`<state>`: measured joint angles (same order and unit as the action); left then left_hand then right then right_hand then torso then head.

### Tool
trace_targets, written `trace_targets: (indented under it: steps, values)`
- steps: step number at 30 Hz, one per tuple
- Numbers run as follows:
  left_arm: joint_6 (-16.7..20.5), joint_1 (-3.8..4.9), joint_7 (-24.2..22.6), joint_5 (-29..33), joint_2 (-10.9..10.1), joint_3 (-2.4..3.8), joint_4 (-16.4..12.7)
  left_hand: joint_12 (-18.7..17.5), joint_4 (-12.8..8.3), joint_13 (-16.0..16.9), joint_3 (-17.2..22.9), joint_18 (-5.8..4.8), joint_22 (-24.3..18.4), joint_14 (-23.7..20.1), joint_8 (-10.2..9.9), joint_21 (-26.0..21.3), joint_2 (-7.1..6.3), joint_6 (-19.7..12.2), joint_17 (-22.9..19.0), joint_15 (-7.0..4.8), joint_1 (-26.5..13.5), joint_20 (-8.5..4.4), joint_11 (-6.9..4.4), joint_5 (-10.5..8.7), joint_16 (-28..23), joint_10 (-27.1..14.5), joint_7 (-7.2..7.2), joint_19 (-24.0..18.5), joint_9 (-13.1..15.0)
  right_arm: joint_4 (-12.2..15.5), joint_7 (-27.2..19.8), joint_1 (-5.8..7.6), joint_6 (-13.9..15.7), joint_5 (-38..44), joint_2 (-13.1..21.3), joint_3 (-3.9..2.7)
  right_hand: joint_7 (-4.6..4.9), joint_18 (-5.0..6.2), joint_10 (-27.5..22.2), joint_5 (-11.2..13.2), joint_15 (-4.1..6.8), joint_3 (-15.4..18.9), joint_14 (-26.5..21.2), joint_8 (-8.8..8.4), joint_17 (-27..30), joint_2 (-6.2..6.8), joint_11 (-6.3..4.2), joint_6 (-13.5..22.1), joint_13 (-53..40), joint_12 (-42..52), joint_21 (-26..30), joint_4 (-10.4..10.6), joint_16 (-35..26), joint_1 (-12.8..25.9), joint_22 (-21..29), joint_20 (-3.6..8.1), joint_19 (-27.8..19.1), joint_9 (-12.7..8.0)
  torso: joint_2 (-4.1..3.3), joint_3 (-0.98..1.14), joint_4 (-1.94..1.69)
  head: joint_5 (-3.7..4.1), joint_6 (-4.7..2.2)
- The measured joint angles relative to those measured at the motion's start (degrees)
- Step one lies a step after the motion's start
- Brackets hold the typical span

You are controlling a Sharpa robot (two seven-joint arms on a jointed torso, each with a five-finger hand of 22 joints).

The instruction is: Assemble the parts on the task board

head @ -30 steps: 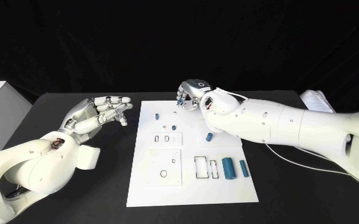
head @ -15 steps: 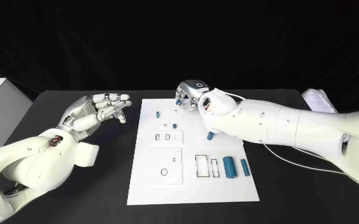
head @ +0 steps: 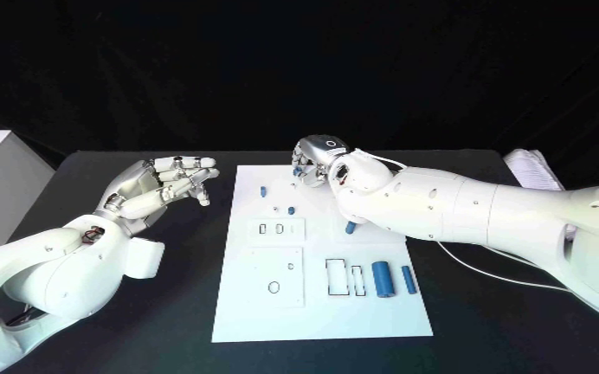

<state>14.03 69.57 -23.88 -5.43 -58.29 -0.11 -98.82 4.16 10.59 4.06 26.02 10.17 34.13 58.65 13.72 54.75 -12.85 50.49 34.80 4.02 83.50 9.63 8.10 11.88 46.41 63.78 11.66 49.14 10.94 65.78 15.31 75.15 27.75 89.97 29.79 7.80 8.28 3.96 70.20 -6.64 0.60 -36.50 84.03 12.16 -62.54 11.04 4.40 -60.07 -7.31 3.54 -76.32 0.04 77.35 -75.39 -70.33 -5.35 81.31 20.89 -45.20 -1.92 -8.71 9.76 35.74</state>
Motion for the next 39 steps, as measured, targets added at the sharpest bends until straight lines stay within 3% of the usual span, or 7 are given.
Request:
trace_targets:
  steps: [12, 21, 27, 30, 33, 37, 39]
  values:
    - [-0.01, 0.06, 0.16, 0.0, -0.01, 0.0, 0.11, 0.0, 0.0, 0.0, 0.0, 0.0, 0.13, 0.0, 0.0, 0.0, 0.0, 0.0, 0.0, 0.0, 0.0, 0.0, 0.0, 0.0, 0.22, 0.0, 0.0, 0.0, 0.0, 0.48, -0.21, 0.07, 0.23, -0.14, 0.52, -0.03, 1.16, 2.69, -11.74, 0.22, -1.92, 2.97, -1.77, -3.37, 10.03, 3.02, 1.99, 5.28, 2.96, -0.03, 14.26, -0.17, -5.78, 0.4, 17.03, -1.53, -7.67, -0.26, -0.09, -0.01, -0.06, 0.08, -0.09]
    - [-0.02, 0.08, 0.27, -0.01, -0.27, 0.0, 0.21, 0.0, 0.0, 0.0, 0.0, 0.0, 0.12, 0.0, 0.0, 0.24, 0.0, -0.21, 0.04, 0.0, 0.0, 0.0, 0.0, 0.0, 0.22, 0.0, 0.21, 0.0, -0.01, 7.5, -0.33, 0.33, 1.29, -0.25, 6.63, -0.05, 0.78, 3.57, -12.36, -0.24, -1.92, 10.75, -1.76, -4.47, 11.49, 1.86, 1.92, 5.68, 2.81, 0.2, 17.76, 1.02, -6.42, -1.92, 20.35, -1.52, -7.66, -0.5, -0.1, 0.03, 0.07, -0.07, -0.2]
    - [-0.03, 0.09, 0.31, -0.01, -0.44, -0.01, 0.23, 0.0, 0.0, 0.0, 0.0, 0.0, 0.13, 0.0, 0.0, 0.24, 0.0, -0.21, 0.04, 0.0, 0.0, 0.0, 0.0, 0.0, 0.22, 0.0, 0.21, 0.0, -0.01, 13.76, -0.42, 1.46, 1.82, -1.94, 13.0, -0.46, 0.24, 3.52, -2.18, -0.47, -0.37, 10.13, -0.28, -5.11, 6.24, 1.65, 0.53, 4.74, 0.36, 4.7, 13.06, 2.55, -3.42, -2.13, 13.82, -0.4, -3.89, -0.61, -0.13, 0.1, 0.25, 0.15, -0.6]
    - [-0.03, 0.09, 0.32, -0.02, -0.49, -0.01, 0.27, 0.0, 0.0, 0.0, 0.0, 0.0, 0.16, -0.12, 0.0, 0.24, 0.0, -0.34, 0.04, 0.12, 0.0, 0.0, 0.0, 0.0, 0.22, 0.0, 0.08, 0.0, 0.01, 15.92, -0.79, 1.93, 1.78, -4.01, 15.79, -0.57, -0.89, 2.57, 7.01, -2.33, 1.16, 10.95, -0.09, -6.06, 1.47, 3.84, -1.71, 5.65, -4.02, 10.71, 9.24, 3.07, -0.64, -1.43, 9.14, 1.33, -1.87, -0.74, -0.13, 0.18, 0.41, 0.17, -0.8]
    - [-0.03, 0.09, 0.33, -0.02, -0.51, -0.01, 0.33, 0.0, 0.0, 0.0, 0.0, 0.0, 0.16, -0.2, 0.0, 0.24, 0.0, -0.42, 0.04, 0.2, 0.0, 0.0, 0.0, 0.0, 0.22, 0.0, 0.0, 0.0, 0.04, 16.53, -1.11, 2.21, 1.53, -5.98, 17.56, -0.67, -0.62, 1.71, 5.81, -3.56, 1.16, 17.66, -0.09, -6.63, -0.91, 3.55, -2.13, 6.54, -15.99, 21.54, 6.9, 4.38, 1.0, -2.65, 5.98, 1.54, -0.63, -0.37, -0.13, 0.25, 0.54, 0.17, -0.84]
    - [-0.04, 0.1, 0.34, -0.02, -0.51, -0.01, 0.4, 0.0, 0.0, 0.0, 0.0, 0.0, 0.16, -0.2, 0.0, 0.23, 0.0, -0.42, 0.04, 0.2, 0.0, 0.0, 0.0, 0.0, 0.22, 0.0, 0.0, 0.0, 0.04, 15.91, -1.48, 2.5, 0.47, -9.05, 19.29, -0.75, 0.0, 0.85, 7.67, -4.01, 0.81, 25.75, 0.02, -5.88, -8.82, 1.86, -1.39, 7.16, -57.51, 60.81, 2.18, 8.3, 5.27, -5.85, -0.19, 1.01, 1.32, 0.73, -0.13, 0.32, 0.67, 0.13, -0.89]
    - [-0.05, 0.1, 0.35, -0.02, -0.5, -0.01, 0.47, 0.0, 0.0, 0.0, 0.0, 0.0, 0.21, -0.2, 0.0, 0.23, 0.0, -0.42, 0.03, 0.2, 0.0, 0.0, 0.0, 0.0, 0.22, 0.0, 0.0, 0.0, 0.04, 15.2, -1.63, 2.57, -0.34, -10.38, 19.66, -0.75, 0.19, -0.01, 11.04, -4.23, 0.8, 27.22, 0.02, -5.35, -11.69, 1.34, -1.15, 7.34, -65.5, 71.74, -0.29, 9.76, 7.29, -6.37, -3.25, 0.63, 2.32, 1.01, -0.13, 0.34, 0.67, 0.18, -0.91]
